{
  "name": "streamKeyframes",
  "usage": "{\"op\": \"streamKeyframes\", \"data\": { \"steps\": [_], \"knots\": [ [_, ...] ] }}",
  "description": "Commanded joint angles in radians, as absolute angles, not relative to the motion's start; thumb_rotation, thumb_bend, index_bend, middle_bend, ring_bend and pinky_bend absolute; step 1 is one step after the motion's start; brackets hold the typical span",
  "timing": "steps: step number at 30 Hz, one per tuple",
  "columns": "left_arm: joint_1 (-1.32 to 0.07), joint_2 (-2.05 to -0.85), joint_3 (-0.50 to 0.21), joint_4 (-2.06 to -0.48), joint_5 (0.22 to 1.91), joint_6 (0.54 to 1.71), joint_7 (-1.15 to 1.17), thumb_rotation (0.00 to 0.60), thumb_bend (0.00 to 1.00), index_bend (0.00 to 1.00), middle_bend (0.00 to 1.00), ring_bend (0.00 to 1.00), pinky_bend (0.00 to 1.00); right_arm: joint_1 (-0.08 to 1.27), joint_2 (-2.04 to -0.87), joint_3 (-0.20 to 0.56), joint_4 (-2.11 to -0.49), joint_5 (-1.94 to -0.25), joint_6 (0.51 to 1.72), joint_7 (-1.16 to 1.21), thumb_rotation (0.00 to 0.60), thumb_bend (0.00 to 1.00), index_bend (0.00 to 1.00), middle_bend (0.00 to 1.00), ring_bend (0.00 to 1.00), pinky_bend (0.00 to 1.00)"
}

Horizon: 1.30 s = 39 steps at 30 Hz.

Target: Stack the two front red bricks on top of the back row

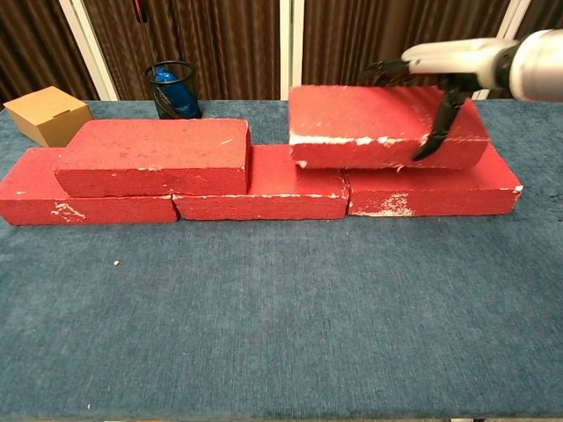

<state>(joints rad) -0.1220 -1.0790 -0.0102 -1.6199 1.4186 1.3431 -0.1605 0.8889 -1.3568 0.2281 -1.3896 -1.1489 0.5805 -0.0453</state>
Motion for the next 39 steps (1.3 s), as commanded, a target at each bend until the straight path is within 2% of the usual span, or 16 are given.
{"op": "streamKeyframes", "data": {
  "steps": [1, 12, 39],
  "knots": [
    [-0.121, -1.081, -0.01, -1.619, 1.422, 1.345, -0.16, 0.6, 0.0, 0.0, 0.0, 0.0, 0.0, 0.91, -1.388, 0.218, -1.352, -1.184, 0.554, -0.008, 0.6, 0.0, 0.0, 0.25, 0.0, 0.0],
    [-0.116, -1.094, -0.013, -1.604, 1.441, 1.369, -0.148, 0.6, 0.0, 0.0, 0.0, 0.0, 0.0, 0.933, -1.424, 0.203, -1.318, -1.234, 0.554, 0.052, 0.6, 0.0, 0.0, 0.25, 0.0, 0.0],
    [-0.119, -1.1, -0.006, -1.577, 1.439, 1.335, -0.19, 0.6, 0.0, 0.0, 0.0, 0.0, 0.0, 0.987, -1.478, 0.191, -1.267, -1.141, 0.526, 0.032, 0.6, 0.0, 0.0, 0.24, 0.0, 0.0]
  ]
}}
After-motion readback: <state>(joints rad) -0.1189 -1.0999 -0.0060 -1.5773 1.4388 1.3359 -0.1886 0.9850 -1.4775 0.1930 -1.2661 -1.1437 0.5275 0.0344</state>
